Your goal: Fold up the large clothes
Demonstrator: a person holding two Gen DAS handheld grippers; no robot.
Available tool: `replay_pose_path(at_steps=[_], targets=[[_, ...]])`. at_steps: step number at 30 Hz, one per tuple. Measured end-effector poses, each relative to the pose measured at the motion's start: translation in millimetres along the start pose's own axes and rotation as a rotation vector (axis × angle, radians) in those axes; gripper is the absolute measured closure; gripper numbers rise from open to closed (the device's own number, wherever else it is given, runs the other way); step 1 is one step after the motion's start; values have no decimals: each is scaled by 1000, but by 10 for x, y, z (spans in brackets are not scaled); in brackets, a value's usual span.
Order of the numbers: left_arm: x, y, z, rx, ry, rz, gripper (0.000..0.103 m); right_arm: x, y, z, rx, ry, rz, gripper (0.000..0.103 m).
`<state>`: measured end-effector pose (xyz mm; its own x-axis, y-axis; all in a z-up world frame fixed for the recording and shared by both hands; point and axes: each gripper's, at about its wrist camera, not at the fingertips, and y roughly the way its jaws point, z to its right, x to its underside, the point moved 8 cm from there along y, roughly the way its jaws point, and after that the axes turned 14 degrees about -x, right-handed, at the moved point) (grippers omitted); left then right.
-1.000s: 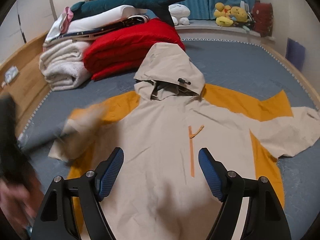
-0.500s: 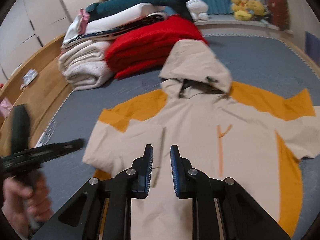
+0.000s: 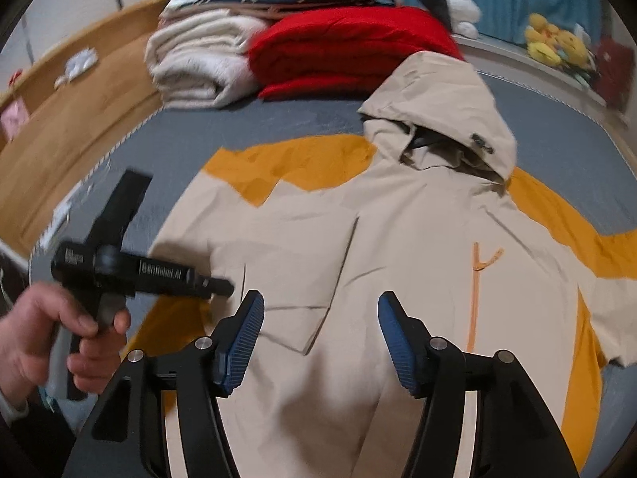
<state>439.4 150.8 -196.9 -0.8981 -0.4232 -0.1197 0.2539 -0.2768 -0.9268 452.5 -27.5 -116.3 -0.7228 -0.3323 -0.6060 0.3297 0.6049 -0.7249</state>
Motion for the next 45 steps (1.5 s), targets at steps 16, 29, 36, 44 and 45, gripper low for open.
replay_pose_path(at_steps=[16, 29, 36, 44, 45], targets=[[235, -672, 1185, 390, 242, 61, 103, 125, 180, -286, 38, -150, -27, 43], [-3, -822, 895, 247, 200, 179, 87, -112, -134, 97, 87, -39, 89, 92], [-341, -894, 292, -73, 160, 336, 87, -71, -706, 1463, 237, 275, 165, 93], [-295, -376, 125, -215, 197, 253, 87, 459, -836, 2670, 302, 573, 115, 93], [-271, -298, 116, -231, 211, 243, 87, 521, -817, 2731, 304, 591, 99, 92]])
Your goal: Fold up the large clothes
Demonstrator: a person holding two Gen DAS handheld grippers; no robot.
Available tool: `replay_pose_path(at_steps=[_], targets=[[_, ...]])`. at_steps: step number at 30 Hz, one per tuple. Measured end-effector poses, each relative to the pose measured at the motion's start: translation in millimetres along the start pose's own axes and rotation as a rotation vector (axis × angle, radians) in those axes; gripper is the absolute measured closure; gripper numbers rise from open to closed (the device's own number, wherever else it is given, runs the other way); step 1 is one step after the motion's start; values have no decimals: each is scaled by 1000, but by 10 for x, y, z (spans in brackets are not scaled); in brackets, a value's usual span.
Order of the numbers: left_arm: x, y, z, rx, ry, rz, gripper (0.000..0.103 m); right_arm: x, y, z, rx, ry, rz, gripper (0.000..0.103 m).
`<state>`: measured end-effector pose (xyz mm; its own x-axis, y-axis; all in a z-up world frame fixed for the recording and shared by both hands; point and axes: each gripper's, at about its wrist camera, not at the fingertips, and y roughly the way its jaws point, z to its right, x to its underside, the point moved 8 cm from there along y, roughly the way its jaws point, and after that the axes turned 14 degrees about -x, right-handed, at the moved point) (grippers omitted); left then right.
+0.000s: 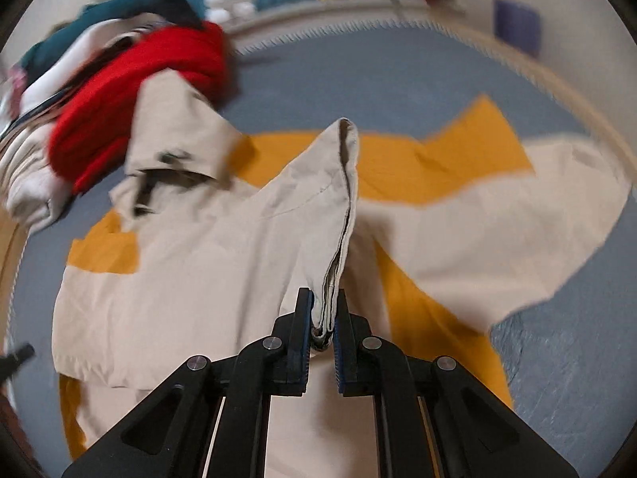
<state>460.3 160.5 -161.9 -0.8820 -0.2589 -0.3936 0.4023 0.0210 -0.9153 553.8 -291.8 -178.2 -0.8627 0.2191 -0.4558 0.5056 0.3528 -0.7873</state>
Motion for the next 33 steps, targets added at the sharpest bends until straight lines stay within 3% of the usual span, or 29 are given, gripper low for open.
replay_pose_path(at_steps=[4, 6, 8, 9, 11, 14, 18, 19, 22, 25, 27, 30, 33], targets=[[211, 374, -52, -92, 49, -80, 86, 10, -58, 224, 88, 56, 37, 83], [306, 472, -109, -129, 56, -120, 86, -52, -244, 390, 196, 99, 114, 82], [290, 438, -122, -128, 57, -110, 86, -112, -369, 444, 221, 126, 173, 81], [271, 404, -111, -130, 59, -97, 86, -142, -398, 455, 211, 132, 193, 81], [193, 273, -62, -115, 70, -30, 86, -202, -350, 312, 76, 110, 209, 80], [197, 264, -40, -86, 43, -27, 86, -89, -43, 155, -82, 103, 88, 79], [300, 361, -98, -152, 49, -141, 86, 186, 377, 362, -9, 124, -94, 79], [283, 312, -60, -152, 66, -139, 86, 239, 431, 429, -7, 130, -115, 79], [94, -86, 140, -142, 183, 6, 85, 188, 358, 453, 12, 124, -107, 79], [-31, -151, 147, -125, 177, 117, 80, 105, 207, 429, 18, 128, -55, 79], [1, 69, 32, -155, 163, 82, 80, 89, 139, 435, 28, 115, -39, 79], [236, 513, -126, -222, 169, -39, 80, 9, 9, 502, 54, 136, 7, 79], [171, 312, -49, -252, 192, 31, 80, -109, -217, 605, 63, 137, 65, 79]])
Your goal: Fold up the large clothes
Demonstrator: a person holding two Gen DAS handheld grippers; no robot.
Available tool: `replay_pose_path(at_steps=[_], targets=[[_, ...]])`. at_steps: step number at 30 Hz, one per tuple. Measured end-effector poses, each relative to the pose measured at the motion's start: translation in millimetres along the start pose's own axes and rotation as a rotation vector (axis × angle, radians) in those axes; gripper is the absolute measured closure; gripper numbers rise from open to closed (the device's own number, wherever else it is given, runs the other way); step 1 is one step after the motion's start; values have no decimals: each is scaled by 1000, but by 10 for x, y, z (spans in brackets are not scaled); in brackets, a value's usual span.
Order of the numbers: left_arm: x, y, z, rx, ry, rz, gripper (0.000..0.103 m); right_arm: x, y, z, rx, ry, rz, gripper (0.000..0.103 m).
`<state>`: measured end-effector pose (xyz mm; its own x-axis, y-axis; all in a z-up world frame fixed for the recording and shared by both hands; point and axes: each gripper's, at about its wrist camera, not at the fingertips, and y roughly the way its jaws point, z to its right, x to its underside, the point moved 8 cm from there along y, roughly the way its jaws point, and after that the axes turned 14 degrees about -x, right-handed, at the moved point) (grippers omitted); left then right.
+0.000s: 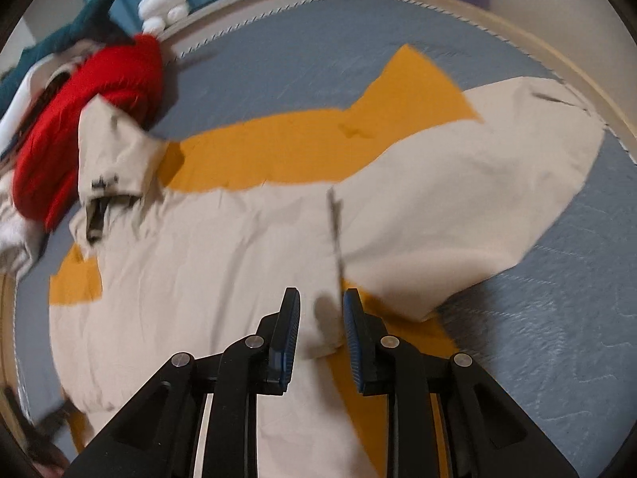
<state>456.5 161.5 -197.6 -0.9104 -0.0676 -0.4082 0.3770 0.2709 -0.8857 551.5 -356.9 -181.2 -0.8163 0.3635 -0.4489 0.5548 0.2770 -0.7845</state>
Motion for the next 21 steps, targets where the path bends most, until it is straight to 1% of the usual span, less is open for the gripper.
replay_pose_path(at_steps=[2, 4, 5, 6, 7, 8, 10, 11, 13, 15, 18, 21], targets=[[-129, -348, 52, 17, 10, 95, 80, -175, -205, 16, 9, -49, 67, 79], [-177, -569, 77, 19, 19, 139, 75, -363, -460, 87, 4, -77, 142, 79], [-185, -692, 89, 33, 8, 160, 68, -442, -576, 141, 2, -80, 174, 77], [-193, -751, 116, 45, -4, 169, 63, -528, -700, 222, 4, -77, 208, 75], [-203, -802, 129, 59, -19, 174, 63, -613, -828, 344, 7, -62, 240, 63], [-194, -851, 138, 71, -26, 176, 63, -685, -934, 483, 7, -39, 265, 44], [-184, -971, 208, 83, -11, 204, 63, -774, -1066, 730, 0, 2, 291, 26], [-200, -1019, 270, 80, -4, 221, 63, -799, -1121, 857, -1, 18, 299, 25], [-189, -1136, 333, 75, 19, 258, 63, -833, -1223, 1215, 32, 51, 308, 25], [-159, -1206, 384, 83, 27, 278, 63, -859, -1297, 1590, 76, 86, 313, 25], [-124, -1210, 445, 94, 41, 267, 61, -881, -1349, 2065, 114, 139, 323, 25], [-80, -1151, 513, 90, 51, 253, 61, -900, -1270, 2551, 99, 260, 338, 25]])
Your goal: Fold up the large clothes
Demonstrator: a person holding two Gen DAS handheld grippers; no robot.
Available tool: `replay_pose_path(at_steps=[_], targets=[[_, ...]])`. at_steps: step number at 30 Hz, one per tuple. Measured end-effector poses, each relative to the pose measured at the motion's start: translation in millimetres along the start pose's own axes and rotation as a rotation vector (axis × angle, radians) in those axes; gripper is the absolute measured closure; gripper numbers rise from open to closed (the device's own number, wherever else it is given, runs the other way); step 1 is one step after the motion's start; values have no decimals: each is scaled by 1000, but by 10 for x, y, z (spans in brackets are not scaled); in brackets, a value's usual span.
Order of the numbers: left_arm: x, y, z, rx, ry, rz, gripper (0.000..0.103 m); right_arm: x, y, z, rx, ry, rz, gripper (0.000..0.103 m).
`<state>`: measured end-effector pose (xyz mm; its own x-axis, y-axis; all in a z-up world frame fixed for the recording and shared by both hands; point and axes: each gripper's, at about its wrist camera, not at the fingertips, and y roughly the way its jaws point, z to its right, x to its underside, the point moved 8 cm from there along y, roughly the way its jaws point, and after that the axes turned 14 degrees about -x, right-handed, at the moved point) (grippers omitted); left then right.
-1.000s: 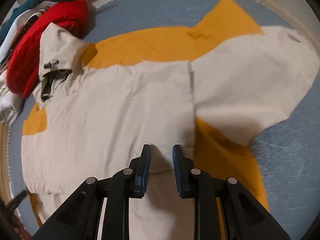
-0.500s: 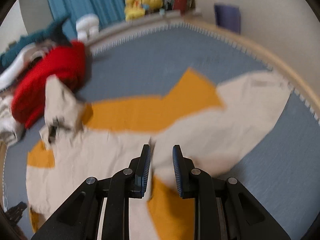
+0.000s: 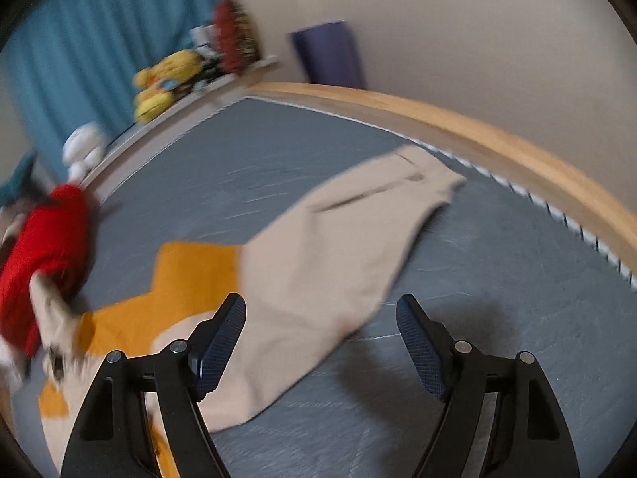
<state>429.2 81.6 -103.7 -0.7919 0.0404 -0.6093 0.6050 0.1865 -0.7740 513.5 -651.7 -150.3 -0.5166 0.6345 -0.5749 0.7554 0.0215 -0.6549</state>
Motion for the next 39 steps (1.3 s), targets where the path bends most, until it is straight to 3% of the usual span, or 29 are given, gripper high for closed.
replay_pose_path(at_steps=[10, 17, 22, 24, 27, 29, 31, 39], targets=[[-29, 107, 115, 4, 15, -10, 61, 105, 544, 668, 10, 159, -7, 32], [22, 187, 156, -5, 46, -18, 61, -61, 869, 857, -22, 156, -22, 40], [0, 207, 155, -11, 39, -18, 61, -198, 1075, 935, 22, 164, -34, 43], [-15, 196, 154, -12, 39, -12, 61, -251, 1127, 908, 44, 152, -39, 48], [-31, 180, 145, -12, 39, -8, 61, -300, 1160, 939, 52, 207, -40, 82], [-47, 173, 141, -8, 34, -8, 61, -360, 1144, 955, 81, 235, -25, 92], [-90, 147, 125, 0, 25, 0, 61, -460, 1060, 874, 98, 226, 1, 99], [-263, 28, -103, 18, -72, 14, 61, -870, 505, -18, 5, 72, 87, 101]])
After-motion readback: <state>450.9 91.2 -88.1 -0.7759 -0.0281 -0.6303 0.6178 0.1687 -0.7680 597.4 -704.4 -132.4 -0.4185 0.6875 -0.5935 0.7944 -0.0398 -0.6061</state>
